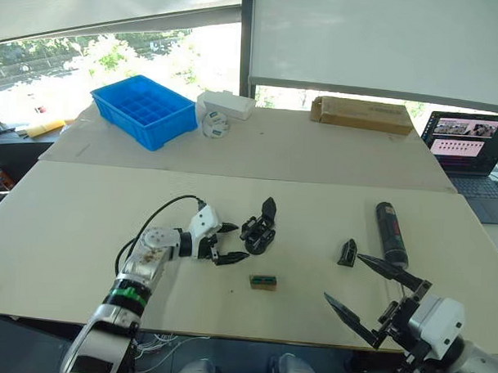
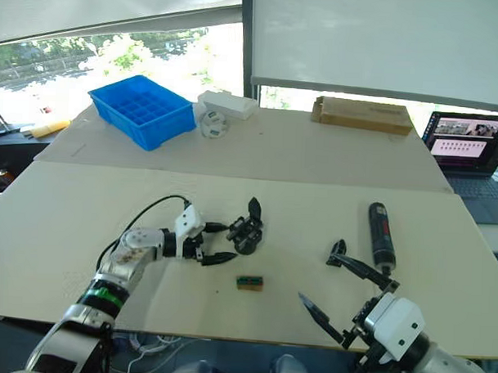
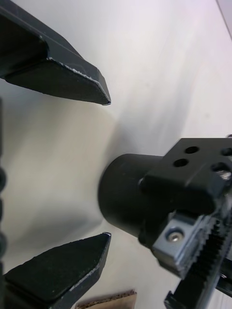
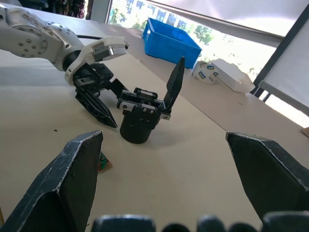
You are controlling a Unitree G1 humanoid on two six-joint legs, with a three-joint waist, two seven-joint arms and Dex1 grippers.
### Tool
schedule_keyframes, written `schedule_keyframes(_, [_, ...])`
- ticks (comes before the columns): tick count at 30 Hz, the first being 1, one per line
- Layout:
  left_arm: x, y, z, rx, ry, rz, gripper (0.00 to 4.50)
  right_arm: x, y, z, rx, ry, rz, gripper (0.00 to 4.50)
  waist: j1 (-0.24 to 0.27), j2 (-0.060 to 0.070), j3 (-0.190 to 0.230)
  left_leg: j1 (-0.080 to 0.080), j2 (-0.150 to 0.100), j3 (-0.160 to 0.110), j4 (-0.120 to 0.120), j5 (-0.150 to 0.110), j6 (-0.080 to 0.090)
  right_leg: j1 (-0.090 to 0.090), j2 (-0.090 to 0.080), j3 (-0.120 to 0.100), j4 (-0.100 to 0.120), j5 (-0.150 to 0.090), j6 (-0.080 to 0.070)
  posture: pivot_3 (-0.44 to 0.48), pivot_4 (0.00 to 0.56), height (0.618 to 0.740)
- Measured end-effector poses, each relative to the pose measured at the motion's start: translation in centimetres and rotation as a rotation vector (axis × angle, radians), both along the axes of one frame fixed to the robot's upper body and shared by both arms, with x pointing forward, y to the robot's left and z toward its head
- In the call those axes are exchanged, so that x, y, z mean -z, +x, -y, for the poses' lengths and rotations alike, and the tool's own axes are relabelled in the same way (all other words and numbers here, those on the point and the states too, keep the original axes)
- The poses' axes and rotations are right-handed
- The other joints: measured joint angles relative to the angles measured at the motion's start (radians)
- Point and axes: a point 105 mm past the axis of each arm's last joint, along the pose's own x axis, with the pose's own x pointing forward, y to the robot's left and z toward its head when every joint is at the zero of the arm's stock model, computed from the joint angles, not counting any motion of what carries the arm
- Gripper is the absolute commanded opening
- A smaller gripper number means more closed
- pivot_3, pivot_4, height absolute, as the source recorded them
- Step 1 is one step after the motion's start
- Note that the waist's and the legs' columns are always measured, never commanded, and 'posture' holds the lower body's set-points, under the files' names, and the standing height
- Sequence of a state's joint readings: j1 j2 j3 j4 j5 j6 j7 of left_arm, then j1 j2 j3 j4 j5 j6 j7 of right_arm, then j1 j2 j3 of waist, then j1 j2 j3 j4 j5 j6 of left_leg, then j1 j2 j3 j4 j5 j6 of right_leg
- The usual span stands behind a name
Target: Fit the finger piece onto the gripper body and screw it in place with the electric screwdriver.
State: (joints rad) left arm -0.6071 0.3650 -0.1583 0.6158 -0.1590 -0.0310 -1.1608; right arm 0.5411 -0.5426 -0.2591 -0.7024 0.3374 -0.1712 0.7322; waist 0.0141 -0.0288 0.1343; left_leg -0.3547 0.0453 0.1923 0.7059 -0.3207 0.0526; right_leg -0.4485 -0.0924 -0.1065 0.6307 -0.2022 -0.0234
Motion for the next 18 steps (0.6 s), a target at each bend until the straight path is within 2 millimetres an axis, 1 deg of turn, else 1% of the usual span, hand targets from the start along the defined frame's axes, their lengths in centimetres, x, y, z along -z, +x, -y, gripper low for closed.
schedule_keyframes(4, [-0.2,0.3,1.7,0.130,-0.031,-0.023,4.46,0.0,0.1,-0.2,-0.007,0.005,0.002,4.50,-0.002,0.000,0.000,0.000,-0.001,0.000,0.000,0.000,0.000,0.000,0.000,-0.001,-0.001,0.001,-0.001,0.000,0.150,0.740])
schedule_keyframes(11, [-0.1,0.3,3.1,0.237,-0.001,-0.034,4.46,-0.1,0.1,-0.1,0.002,0.008,0.003,4.50,-0.005,-0.001,0.000,0.000,-0.001,0.000,0.000,-0.001,0.001,0.000,0.000,-0.001,-0.001,0.001,-0.001,0.000,0.150,0.740])
schedule_keyframes(14, [0.2,0.3,3.2,0.248,0.019,-0.024,3.71,0.0,0.0,-0.1,0.008,0.008,-0.002,4.50,-0.004,-0.001,0.000,-0.001,0.000,-0.001,0.000,-0.001,0.003,0.000,0.000,0.000,-0.001,0.001,-0.001,0.000,0.150,0.740])
schedule_keyframes(16, [0.3,0.3,3.0,0.246,0.024,-0.009,2.73,0.2,-0.1,0.0,0.014,0.006,-0.011,4.50,-0.004,-0.001,0.000,-0.001,0.000,-0.001,0.000,-0.002,0.003,0.000,0.000,0.000,-0.001,0.001,-0.001,0.000,0.150,0.740])
schedule_keyframes(17, [0.3,0.3,2.9,0.247,0.024,-0.002,2.32,0.2,-0.2,0.0,0.016,0.006,-0.013,4.50,-0.005,-0.001,0.000,-0.001,0.000,-0.001,0.000,-0.002,0.004,0.000,0.000,0.000,-0.001,0.001,-0.001,0.000,0.150,0.740])
schedule_keyframes(18, [0.3,0.4,2.8,0.246,0.025,0.007,2.32,0.2,-0.2,0.0,0.019,0.005,-0.013,4.50,-0.006,-0.001,0.000,-0.001,0.000,-0.001,0.000,-0.002,0.004,0.001,0.000,0.000,-0.001,0.001,-0.001,0.000,0.150,0.740])
